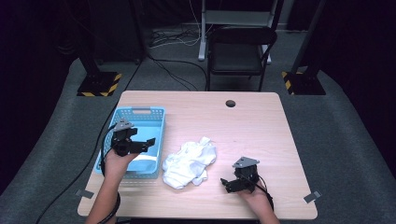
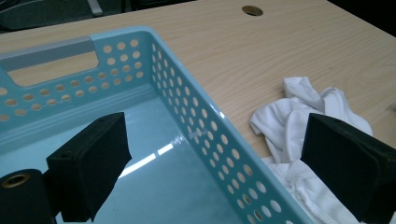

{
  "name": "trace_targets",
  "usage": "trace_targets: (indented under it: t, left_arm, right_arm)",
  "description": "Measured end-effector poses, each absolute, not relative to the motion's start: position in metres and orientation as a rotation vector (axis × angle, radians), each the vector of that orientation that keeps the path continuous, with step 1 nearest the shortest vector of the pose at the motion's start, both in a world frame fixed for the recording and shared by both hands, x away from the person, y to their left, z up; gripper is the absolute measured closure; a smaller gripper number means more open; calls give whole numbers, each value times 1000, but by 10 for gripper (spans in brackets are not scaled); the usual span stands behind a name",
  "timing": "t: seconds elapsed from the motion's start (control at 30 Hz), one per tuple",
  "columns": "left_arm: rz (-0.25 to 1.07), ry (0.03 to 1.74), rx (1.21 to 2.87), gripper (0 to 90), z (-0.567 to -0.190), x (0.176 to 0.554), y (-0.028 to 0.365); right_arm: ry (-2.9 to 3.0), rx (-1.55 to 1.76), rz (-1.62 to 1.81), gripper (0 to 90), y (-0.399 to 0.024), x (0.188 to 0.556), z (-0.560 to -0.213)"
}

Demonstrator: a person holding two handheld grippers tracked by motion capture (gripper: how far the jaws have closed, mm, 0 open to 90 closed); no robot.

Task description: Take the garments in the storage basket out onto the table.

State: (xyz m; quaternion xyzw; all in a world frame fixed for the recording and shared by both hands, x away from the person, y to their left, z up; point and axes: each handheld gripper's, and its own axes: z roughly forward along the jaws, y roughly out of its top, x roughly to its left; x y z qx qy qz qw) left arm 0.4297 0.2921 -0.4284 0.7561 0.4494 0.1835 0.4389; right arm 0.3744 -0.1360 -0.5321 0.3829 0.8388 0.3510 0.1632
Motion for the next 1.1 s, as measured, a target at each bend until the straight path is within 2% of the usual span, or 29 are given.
trace_targets:
  t: [0.93, 1.1]
  left_arm:
    - [413, 1305, 1805, 67, -449, 438, 336]
    - [372, 1289, 1819, 87, -445, 437, 327]
  right_arm:
    - [2392, 1092, 1001, 10, -136, 374, -532]
    - [2392, 1093, 1002, 10, -136, 374, -532]
